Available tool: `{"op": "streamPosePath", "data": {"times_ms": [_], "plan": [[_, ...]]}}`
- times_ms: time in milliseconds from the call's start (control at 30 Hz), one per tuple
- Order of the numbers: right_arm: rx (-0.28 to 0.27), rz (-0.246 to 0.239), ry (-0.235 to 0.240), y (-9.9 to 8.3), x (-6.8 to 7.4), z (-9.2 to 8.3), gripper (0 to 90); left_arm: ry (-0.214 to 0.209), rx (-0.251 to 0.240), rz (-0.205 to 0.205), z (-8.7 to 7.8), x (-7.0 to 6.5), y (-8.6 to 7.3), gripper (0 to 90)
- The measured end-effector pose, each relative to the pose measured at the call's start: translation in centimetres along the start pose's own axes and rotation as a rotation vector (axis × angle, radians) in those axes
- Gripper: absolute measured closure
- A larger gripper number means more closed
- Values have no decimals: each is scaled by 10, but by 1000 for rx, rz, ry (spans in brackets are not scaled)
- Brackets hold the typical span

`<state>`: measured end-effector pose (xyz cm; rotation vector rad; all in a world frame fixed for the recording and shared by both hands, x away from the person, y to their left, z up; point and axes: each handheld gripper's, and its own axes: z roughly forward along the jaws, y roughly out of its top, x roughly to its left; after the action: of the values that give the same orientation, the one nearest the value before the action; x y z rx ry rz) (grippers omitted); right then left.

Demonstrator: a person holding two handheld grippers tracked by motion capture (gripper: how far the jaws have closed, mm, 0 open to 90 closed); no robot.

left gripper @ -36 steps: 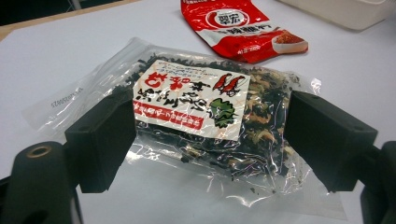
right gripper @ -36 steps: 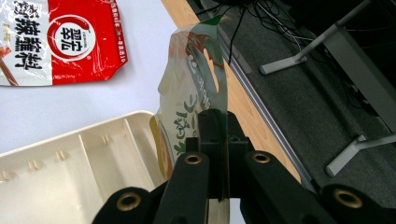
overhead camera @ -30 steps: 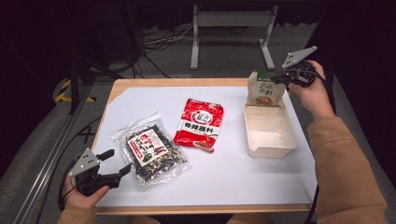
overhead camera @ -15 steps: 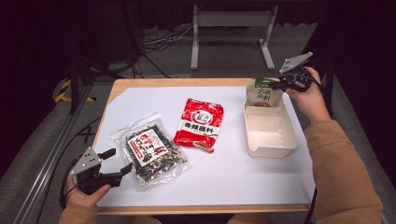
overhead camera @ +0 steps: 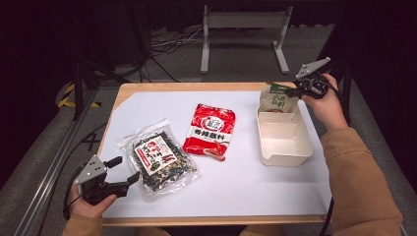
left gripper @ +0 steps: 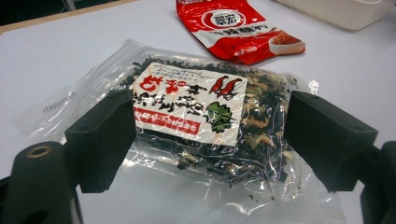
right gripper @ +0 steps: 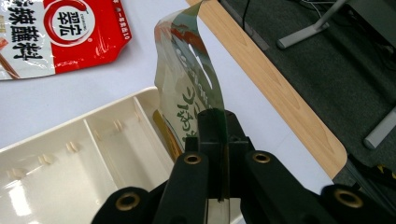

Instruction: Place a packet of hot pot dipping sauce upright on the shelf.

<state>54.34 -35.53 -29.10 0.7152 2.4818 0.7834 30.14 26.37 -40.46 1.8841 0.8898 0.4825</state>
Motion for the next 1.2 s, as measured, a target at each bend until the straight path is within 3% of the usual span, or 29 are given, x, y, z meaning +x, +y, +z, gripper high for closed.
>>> {"op": "streamPosePath", "data": {"times_ms": [233, 433, 533, 667, 833, 933, 1200], "plan": [[2, 32, -15, -3, -1, 2, 884, -2, 0, 3, 0, 0, 0, 176], [1, 43, -19, -2, 3, 1, 786, -6, 2, 3, 2, 0, 1, 176], [-10, 56, -45, -2, 4, -1, 705, -9, 2, 5, 3, 1, 2, 176], [-38, 80, -66, -3, 4, -5, 595, -17, 3, 9, 6, 1, 3, 176], [-64, 83, -90, -3, 6, -12, 536, -25, 4, 18, 9, 1, 5, 176], [-90, 80, -143, -2, 9, -21, 466, -33, 4, 14, 11, 1, 6, 176], [-172, 75, -171, 5, 26, -43, 438, -49, 1, 26, 17, 2, 10, 176]]}}
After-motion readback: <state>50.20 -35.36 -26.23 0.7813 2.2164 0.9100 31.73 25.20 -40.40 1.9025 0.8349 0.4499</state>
